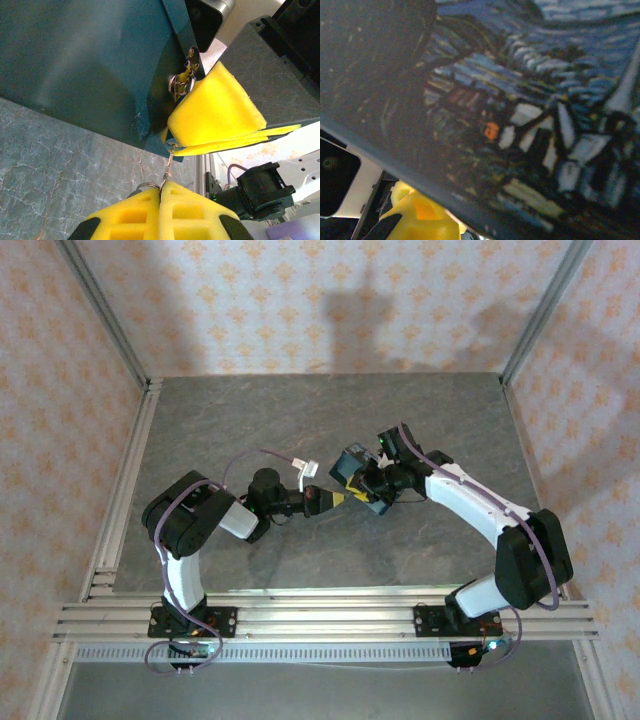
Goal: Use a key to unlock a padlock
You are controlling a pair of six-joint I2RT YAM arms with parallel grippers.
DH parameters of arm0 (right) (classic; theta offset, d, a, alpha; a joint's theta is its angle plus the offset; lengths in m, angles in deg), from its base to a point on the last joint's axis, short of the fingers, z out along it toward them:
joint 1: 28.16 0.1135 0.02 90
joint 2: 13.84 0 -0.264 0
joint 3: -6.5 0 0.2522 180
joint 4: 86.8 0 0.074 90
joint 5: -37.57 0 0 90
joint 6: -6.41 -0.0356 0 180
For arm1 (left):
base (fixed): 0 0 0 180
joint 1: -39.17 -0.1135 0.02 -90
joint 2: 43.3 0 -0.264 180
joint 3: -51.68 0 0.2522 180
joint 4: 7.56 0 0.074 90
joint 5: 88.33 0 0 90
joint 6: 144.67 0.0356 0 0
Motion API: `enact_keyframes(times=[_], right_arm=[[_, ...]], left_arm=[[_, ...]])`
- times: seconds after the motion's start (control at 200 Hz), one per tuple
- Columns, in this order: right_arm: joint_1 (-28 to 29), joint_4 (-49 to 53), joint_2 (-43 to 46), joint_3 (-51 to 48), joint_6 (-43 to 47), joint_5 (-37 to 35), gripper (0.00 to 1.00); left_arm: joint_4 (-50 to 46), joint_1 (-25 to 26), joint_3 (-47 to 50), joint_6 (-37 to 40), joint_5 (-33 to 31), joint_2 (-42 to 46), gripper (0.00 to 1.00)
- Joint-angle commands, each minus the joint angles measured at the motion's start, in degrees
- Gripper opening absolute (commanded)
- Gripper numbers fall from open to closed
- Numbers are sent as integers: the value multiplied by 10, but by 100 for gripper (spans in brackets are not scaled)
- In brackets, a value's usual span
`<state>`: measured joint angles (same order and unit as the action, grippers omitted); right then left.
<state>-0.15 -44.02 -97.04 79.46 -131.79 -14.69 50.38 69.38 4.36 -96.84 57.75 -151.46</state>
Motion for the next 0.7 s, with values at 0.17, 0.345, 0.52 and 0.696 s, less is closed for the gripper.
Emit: enact_keyframes(times=[0.17,0.345,0.52,0.696], right_arm=[[4,-18,-8,-2,-4,15,0],[3,-20,-9,-1,-5,15,0],[3,-20,-13,3,-5,14,0],[4,-19,-14,2,-5,12,0]], left_arm=[[29,-5,6,1,-30,11,0],[27,-4,9,1,-32,14,0],[26,-4,10,-1,-37,18,0],[27,-4,16,-1,-45,21,0]])
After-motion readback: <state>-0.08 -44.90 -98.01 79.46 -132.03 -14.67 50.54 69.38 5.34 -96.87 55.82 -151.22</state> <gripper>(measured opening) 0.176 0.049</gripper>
